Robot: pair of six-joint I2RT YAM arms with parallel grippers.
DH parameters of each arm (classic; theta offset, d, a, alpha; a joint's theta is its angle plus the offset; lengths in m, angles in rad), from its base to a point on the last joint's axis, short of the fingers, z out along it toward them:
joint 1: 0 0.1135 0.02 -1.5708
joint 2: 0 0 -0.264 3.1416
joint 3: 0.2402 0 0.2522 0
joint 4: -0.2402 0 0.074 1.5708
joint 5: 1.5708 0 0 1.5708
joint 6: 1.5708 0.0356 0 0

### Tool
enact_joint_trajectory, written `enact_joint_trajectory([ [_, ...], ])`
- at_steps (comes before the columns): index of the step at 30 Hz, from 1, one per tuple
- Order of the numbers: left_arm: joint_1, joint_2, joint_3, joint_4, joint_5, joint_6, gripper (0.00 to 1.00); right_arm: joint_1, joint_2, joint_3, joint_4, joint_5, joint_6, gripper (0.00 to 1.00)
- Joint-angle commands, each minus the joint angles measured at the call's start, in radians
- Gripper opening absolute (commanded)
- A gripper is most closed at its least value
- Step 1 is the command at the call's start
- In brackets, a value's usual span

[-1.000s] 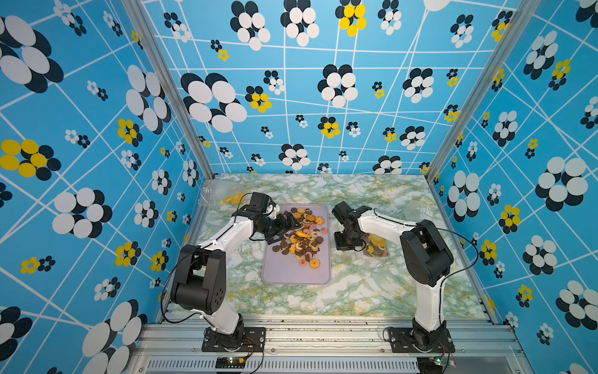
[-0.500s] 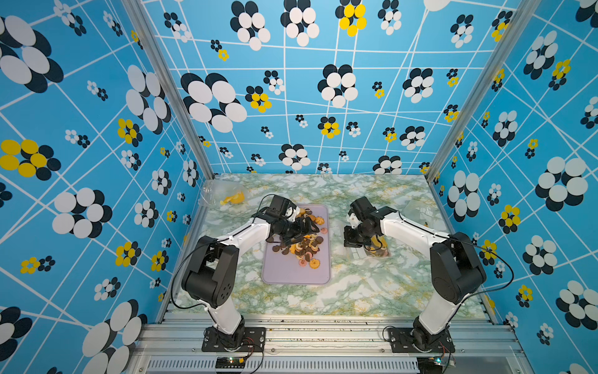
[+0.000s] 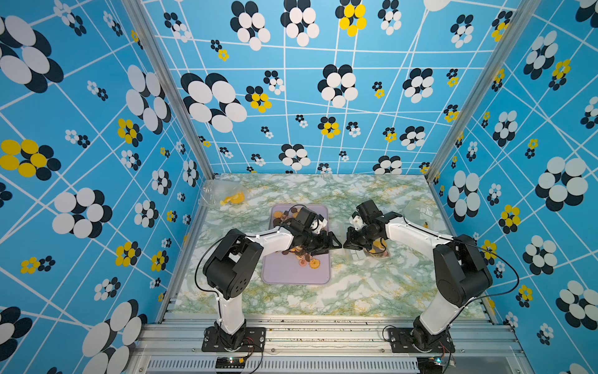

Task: Pour cookies out of the ziploc bag
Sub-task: Open the ziploc bag at the center of the board.

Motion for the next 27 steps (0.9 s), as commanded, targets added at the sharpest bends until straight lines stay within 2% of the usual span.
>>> enact_joint_trajectory([
  [1,-0.014,0.036,0.034,0.02,0.021,-0.003,0.64,-0.011,-0.034,-0.014,0.018,-0.031,0.019,0.0],
  [3,-0.02,0.045,0.036,0.02,0.023,-0.005,0.6,-0.018,-0.038,-0.02,0.025,-0.036,0.025,0.0],
  [13,-0.038,0.064,0.05,0.063,0.058,-0.015,0.59,-0.026,-0.042,-0.027,0.028,-0.045,0.029,0.0],
  [21,-0.045,0.088,0.068,0.053,0.063,-0.017,0.44,-0.03,-0.046,-0.032,0.036,-0.051,0.036,0.0],
  [22,-0.044,0.091,0.067,0.054,0.064,-0.018,0.39,-0.031,-0.048,-0.032,0.037,-0.051,0.036,0.0],
  [27,-0.046,0.092,0.071,0.058,0.068,-0.019,0.26,-0.037,-0.051,-0.039,0.042,-0.058,0.04,0.0],
])
